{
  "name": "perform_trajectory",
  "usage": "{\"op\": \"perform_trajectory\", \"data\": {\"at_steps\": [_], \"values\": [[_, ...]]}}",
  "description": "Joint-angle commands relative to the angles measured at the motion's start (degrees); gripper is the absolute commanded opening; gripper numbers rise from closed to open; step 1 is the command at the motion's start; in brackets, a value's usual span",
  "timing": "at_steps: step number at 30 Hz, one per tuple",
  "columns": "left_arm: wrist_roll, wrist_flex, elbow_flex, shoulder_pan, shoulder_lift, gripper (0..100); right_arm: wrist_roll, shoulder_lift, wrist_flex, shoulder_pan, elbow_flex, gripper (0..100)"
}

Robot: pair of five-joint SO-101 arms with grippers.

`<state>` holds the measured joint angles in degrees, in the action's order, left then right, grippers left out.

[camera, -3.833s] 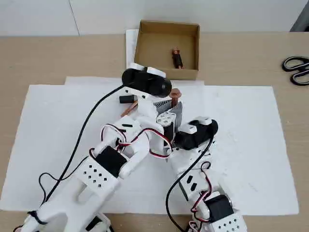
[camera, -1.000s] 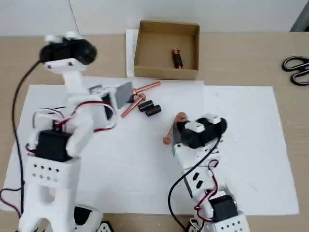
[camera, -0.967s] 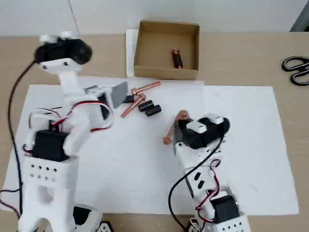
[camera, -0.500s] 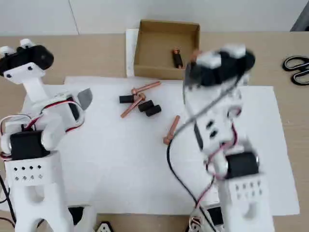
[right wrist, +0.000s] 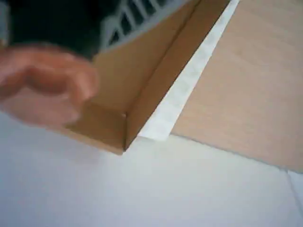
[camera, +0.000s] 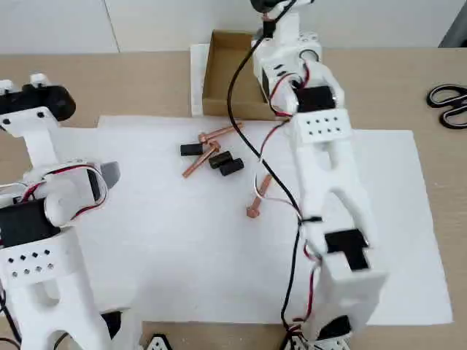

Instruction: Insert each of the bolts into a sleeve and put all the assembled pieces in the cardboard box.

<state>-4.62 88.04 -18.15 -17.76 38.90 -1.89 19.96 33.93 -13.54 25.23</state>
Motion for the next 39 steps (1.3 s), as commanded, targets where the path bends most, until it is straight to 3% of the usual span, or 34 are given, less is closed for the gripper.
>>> {"op": "perform_trajectory", "data": {"at_steps": [1, 17, 22, 29, 39], "values": [[0.4, 0.4, 2.3, -0.1, 1.3, 25, -0.1, 9.2, -1.6, 0.3, 12.5, 0.3], [1.1, 0.7, 2.3, 0.1, 1.3, 25, -0.4, 41.3, -1.2, 0.0, 40.8, 0.5], [1.2, 0.7, 2.3, 0.2, 1.3, 25, -0.5, 45.8, -1.2, 0.0, 44.3, 0.9], [1.2, 0.7, 2.3, 0.2, 1.3, 25, -0.5, 48.0, -1.1, 0.0, 45.5, 17.9], [2.0, 0.7, 2.3, 0.2, 1.3, 25, -0.6, 47.7, 3.3, -0.1, 53.9, 18.0]]}}
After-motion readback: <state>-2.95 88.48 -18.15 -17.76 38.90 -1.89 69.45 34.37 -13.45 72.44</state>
